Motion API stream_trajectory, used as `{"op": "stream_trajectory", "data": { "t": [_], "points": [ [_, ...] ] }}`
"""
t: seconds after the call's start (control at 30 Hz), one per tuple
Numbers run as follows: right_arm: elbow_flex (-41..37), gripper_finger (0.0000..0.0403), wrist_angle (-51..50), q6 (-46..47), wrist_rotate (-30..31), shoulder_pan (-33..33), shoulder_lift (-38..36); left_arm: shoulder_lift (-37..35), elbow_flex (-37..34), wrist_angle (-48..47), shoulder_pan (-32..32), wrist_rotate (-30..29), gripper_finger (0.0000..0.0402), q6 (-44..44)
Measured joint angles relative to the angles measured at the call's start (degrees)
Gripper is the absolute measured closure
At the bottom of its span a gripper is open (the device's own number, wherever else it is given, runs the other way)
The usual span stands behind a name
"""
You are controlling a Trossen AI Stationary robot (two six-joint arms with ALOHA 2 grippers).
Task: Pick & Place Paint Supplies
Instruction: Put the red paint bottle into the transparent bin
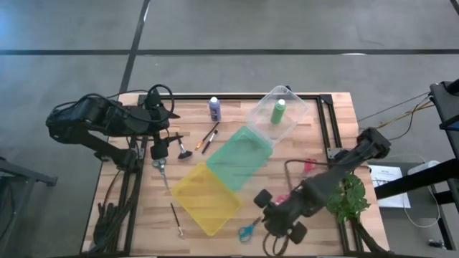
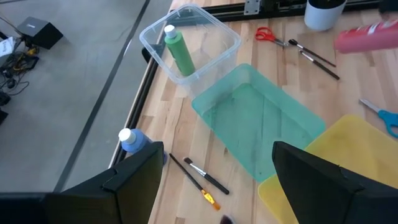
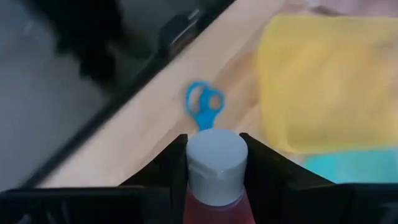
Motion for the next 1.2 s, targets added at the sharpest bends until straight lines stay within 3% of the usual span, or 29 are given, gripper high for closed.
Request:
{"op": "stream_trajectory", "data": {
  "t": [0.27, 0.5, 0.77, 0.97, 1.2],
  "points": [
    [5.2, 0.0292, 5.5, 11.4, 19.0, -3.6, -7.2, 1.3, 0.0, 3.2, 0.0, 1.3, 0.0093, 2.5],
    [11.5, 0.0292, 19.7, 7.0, 22.7, -9.9, -6.4, 5.1, 0.0, 7.0, -0.1, 2.5, 0.0093, 6.9],
    [17.4, 0.0292, 27.7, -0.5, 25.1, -12.1, -5.3, 8.6, -2.5, 5.4, -0.1, 3.0, 0.0093, 5.8],
    [17.6, 0.0292, 39.5, -5.1, 25.4, -13.0, -5.1, 6.7, -11.8, 20.8, -0.1, 8.9, 0.0093, 4.5],
    [13.1, 0.0292, 56.2, -8.3, 25.3, -12.9, -5.0, 2.1, -24.2, 55.8, -0.1, 16.8, 0.0093, 3.0]
  ]
}}
